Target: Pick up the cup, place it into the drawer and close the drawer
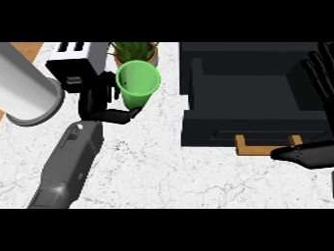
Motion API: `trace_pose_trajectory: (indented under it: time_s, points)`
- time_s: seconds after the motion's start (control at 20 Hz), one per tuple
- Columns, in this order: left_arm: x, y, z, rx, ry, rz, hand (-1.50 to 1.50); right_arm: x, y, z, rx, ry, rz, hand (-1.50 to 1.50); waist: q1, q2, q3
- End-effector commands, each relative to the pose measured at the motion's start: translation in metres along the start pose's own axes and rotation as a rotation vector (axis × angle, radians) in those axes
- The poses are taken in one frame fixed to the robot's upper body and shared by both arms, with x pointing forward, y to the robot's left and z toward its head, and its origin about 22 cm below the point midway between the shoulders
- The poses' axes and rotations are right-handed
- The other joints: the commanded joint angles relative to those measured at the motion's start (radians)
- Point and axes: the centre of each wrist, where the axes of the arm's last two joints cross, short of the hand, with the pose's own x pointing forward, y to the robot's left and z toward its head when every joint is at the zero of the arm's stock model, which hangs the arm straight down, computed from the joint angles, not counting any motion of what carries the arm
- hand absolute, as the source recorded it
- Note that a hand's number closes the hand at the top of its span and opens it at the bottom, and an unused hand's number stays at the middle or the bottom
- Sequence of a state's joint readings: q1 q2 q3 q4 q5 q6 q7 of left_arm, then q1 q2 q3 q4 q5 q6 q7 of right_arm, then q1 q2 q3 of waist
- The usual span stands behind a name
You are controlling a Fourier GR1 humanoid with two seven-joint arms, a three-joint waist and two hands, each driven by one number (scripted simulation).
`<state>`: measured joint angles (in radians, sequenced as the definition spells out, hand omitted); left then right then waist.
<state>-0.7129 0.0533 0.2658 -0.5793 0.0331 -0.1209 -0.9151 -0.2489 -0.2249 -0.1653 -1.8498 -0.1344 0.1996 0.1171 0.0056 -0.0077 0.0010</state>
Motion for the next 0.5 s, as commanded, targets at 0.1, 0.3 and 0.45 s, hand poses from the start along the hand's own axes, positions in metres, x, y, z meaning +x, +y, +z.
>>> trace_pose_trajectory:
  time_s: [0.1, 0.3, 0.45]
  points:
    - [0.046, -0.058, -0.077, -0.115, -0.018, 0.036, 1.5, 0.013, 0.004, -0.004, -0.002, 0.002, 0.037, -1.5, -0.001, -0.001, 0.0]
    - [0.071, -0.095, -0.11, -0.131, -0.01, -0.01, 1.5, -0.003, 0.015, -0.009, -0.023, -0.013, -0.005, -1.5, -0.014, 0.006, -0.001]
    - [0.099, -0.125, -0.131, -0.14, -0.01, -0.027, 1.5, 0.002, -0.015, -0.003, 0.0, -0.007, 0.017, -1.5, -0.022, 0.004, 0.0]
